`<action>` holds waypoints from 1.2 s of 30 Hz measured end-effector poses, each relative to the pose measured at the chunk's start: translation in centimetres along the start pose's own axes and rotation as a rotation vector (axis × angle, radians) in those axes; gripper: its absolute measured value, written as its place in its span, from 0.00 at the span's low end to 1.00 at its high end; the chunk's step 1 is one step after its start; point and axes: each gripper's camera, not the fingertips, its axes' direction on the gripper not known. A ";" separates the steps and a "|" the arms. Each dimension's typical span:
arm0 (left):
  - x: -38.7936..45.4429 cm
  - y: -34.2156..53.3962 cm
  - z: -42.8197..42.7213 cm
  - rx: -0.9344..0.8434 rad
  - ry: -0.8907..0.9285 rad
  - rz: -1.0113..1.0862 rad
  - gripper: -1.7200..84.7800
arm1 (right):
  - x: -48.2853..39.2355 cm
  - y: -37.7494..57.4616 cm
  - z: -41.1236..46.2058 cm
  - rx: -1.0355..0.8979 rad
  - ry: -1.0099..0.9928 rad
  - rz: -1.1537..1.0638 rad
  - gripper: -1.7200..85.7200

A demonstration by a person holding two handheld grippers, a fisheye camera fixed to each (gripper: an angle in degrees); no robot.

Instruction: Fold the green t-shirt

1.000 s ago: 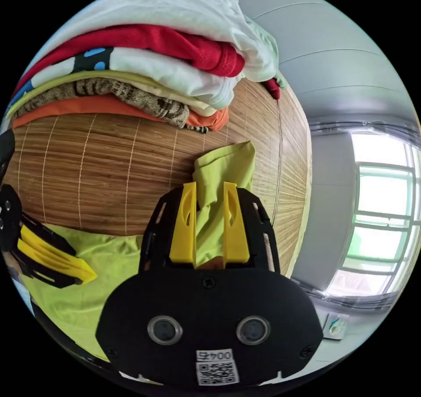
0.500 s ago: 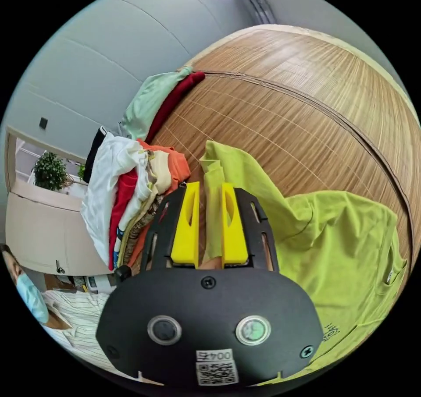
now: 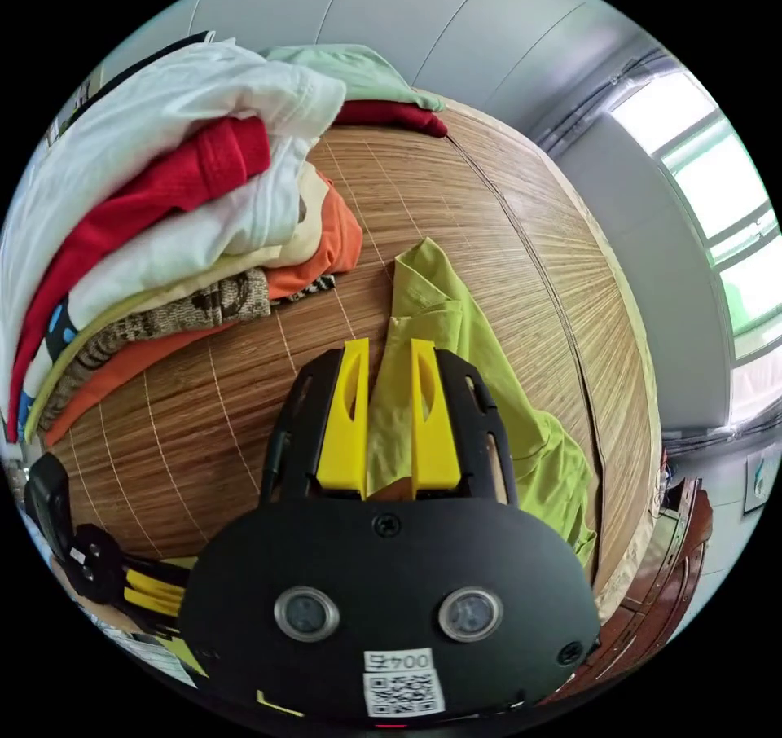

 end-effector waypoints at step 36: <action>2.0 -1.6 2.7 0.005 0.042 -0.026 0.02 | -1.4 1.1 1.4 -0.183 -0.045 0.221 0.03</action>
